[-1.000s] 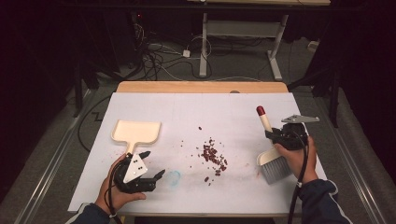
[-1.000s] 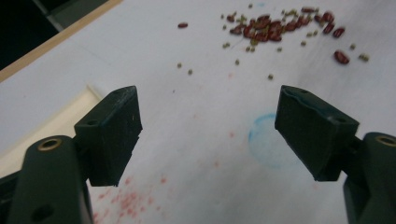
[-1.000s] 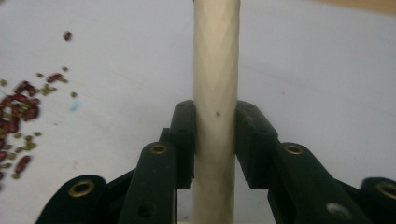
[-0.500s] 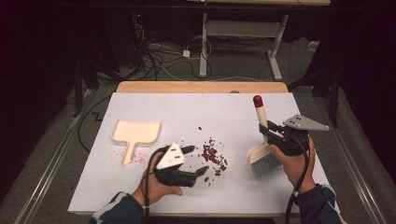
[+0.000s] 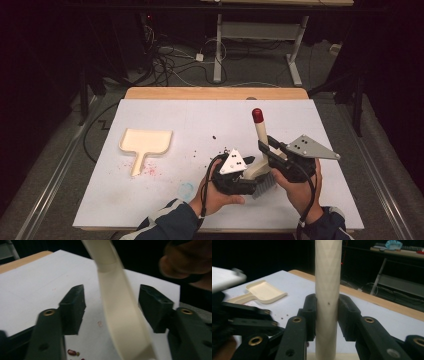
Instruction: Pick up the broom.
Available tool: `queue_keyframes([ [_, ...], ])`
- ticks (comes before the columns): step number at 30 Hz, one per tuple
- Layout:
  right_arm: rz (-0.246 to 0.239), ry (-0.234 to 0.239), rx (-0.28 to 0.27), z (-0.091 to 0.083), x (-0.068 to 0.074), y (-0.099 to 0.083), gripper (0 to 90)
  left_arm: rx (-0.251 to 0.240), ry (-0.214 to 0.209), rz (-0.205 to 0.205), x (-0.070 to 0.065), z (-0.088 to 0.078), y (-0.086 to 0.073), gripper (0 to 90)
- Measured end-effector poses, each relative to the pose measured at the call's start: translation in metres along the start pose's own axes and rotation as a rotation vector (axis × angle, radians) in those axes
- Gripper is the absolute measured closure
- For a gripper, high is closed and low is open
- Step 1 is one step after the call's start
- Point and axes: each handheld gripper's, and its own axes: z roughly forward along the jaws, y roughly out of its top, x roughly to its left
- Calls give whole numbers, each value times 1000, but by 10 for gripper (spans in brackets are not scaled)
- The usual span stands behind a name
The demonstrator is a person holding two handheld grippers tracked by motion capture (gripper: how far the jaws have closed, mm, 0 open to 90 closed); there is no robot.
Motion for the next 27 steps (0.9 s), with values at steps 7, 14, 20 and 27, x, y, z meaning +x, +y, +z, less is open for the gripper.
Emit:
queue_keyframes([
  [7,-29,0,-32,-2,13,4,708,-12,8,22,11,-13,-7,634],
  [14,-181,255,-38,-9,1,10,492,52,-28,85,29,-41,-3,659],
  [20,-315,414,99,-4,-4,5,412,120,-144,182,34,-62,-5,659],
  [27,-415,652,290,26,15,-22,442,204,-274,276,26,-69,-19,658],
])
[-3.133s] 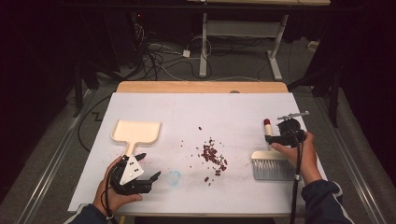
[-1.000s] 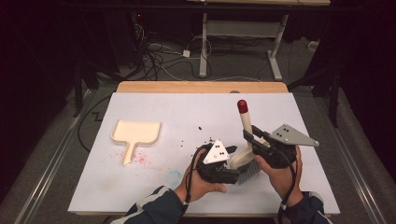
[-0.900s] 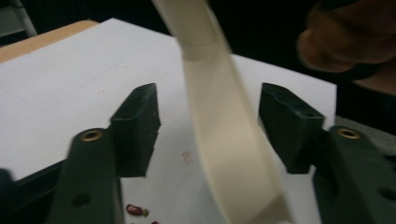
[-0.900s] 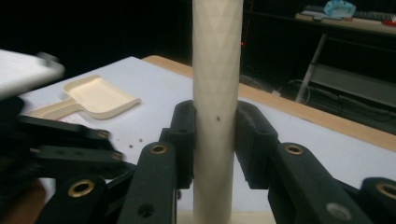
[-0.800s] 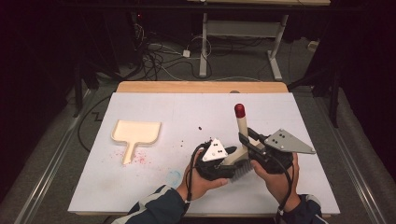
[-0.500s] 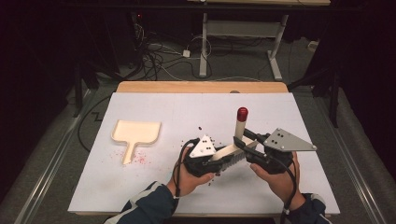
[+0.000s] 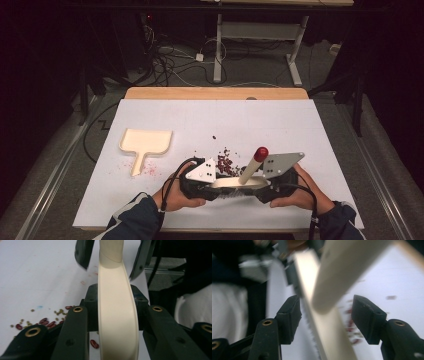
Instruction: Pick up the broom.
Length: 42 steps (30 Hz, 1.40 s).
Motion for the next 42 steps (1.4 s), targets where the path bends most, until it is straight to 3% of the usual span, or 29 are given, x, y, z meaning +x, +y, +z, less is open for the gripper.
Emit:
queue_keyframes([
  [2,-10,25,9,5,1,-2,484,-7,-14,-1,0,-1,-1,658],
  [3,-22,84,2,14,-1,-5,526,-12,-19,-1,1,-2,-2,657],
  [4,0,82,7,16,0,-7,585,-8,-24,-5,1,-3,-3,657],
  [6,18,84,8,17,0,-8,597,-18,-34,-12,3,-5,-6,656],
  [7,-18,99,-13,19,-1,-7,671,-26,-27,-20,3,-6,-7,593],
  [8,-18,99,-13,19,-1,-7,671,-30,-13,-21,4,-8,-7,593],
  [9,0,79,-16,18,3,-6,677,-40,12,-23,4,-11,-7,523],
  [10,0,79,-16,18,3,-6,677,-42,45,-26,4,-13,-7,523],
  [11,-10,61,-23,17,1,-6,677,-38,82,-26,5,-16,-7,412],
  [12,-10,61,-23,17,1,-6,677,-47,127,-32,5,-23,-8,412],
  [13,4,38,-24,15,1,-6,677,-49,193,-35,4,-28,-11,392],
  [15,42,-13,-42,10,-5,-8,677,-40,315,-47,4,-39,-17,255],
  [17,58,-40,-42,8,-7,-9,677,-46,410,-75,4,-53,-30,234],
  [18,79,-90,-49,3,-13,-10,677,-41,471,-92,4,-61,-41,218],
  [22,109,-161,-38,-2,-20,-12,677,12,593,-152,2,-81,-75,208],
  [23,109,-161,-38,-2,-20,-12,677,17,618,-171,1,-86,-85,208],
  [24,110,-195,-25,-5,-26,-14,677,19,637,-206,1,-92,-95,208],
  [28,117,-235,-24,-7,-33,-16,677,35,687,-268,-2,-105,-122,214],
  [30,129,-270,-17,-9,-37,-19,677,38,685,-311,-5,-110,-132,235],
  [34,144,-305,-6,-10,-40,-22,677,13,687,-348,-10,-115,-140,235],
  [37,151,-330,8,-9,-44,-26,677,7,689,-342,-13,-114,-139,235],
  [42,161,-395,26,-4,-56,-31,677,51,683,-310,-15,-109,-139,229],
])
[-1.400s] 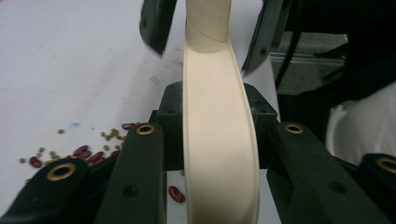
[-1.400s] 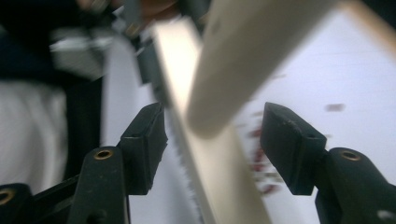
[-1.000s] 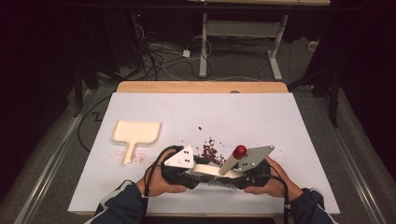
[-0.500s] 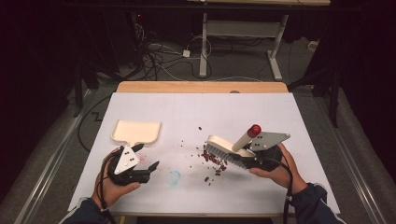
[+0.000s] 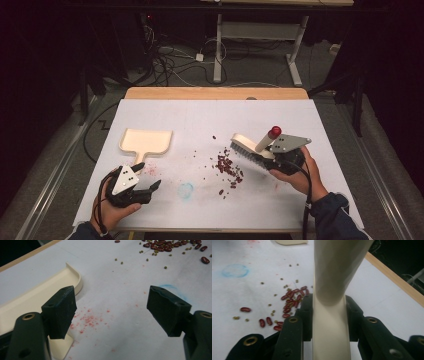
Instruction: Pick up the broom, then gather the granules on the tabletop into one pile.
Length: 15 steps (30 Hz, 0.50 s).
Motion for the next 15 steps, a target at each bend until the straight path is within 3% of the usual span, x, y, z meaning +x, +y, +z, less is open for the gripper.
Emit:
queue_keyframes([
  [6,-3,-85,21,20,-20,4,677,22,0,2,0,6,-2,229],
  [7,-18,-119,43,32,-26,7,677,26,0,6,0,6,-1,229],
  [9,-27,-130,53,40,-29,9,677,32,-1,13,0,7,-1,229],
  [10,-61,-153,71,55,-34,16,678,33,-2,12,0,8,-1,229],
  [11,-61,-153,71,55,-34,16,678,36,-4,16,-1,7,-1,229],
  [12,-97,-169,85,71,-38,25,678,37,-3,24,-2,7,-1,229],
  [15,-109,-180,87,83,-40,30,678,38,-3,42,-1,8,0,229],
])
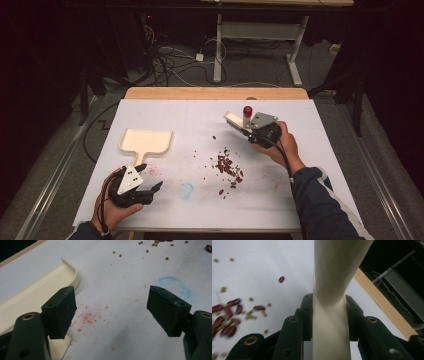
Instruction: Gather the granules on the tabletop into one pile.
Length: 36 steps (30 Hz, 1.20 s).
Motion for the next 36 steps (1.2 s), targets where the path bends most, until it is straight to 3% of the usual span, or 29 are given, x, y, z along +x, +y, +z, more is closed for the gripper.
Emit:
queue_keyframes([
  [4,-17,-12,13,26,5,8,678,10,-15,6,-1,3,1,229],
  [6,-20,6,3,37,16,12,678,18,-24,10,-2,5,1,229],
  [8,-24,15,-2,39,19,14,678,27,-28,17,-2,6,0,229],
  [9,-84,35,-6,43,33,19,678,28,-30,18,-2,7,0,229],
  [10,-84,35,-6,43,33,19,678,29,-31,20,-2,6,0,229],
  [11,-126,68,-14,45,45,23,677,27,-29,20,-2,6,0,230],
  [12,-126,68,-14,45,45,23,677,26,-29,20,-2,6,1,230],
  [13,-153,86,-25,45,56,25,676,24,-28,19,-3,5,1,229],
  [14,-153,86,-25,45,56,25,676,18,-23,29,-3,5,1,229],
  [16,-178,124,-47,40,67,24,675,25,-28,22,-3,5,1,229],
  [20,-203,168,-78,29,74,18,674,31,-29,25,-4,7,2,229],
  [21,-231,210,-102,21,75,13,674,30,-30,25,-4,7,2,229],
  [26,-238,271,-128,1,80,1,673,37,-30,27,-5,8,3,229],
  [33,-256,303,-159,-21,85,-11,674,38,-26,37,-6,9,5,230],
  [34,-217,298,-166,-24,87,-13,674,39,-25,37,-7,10,5,230],
  [36,-222,300,-163,-26,86,-14,675,42,-30,27,-7,10,5,230],
])
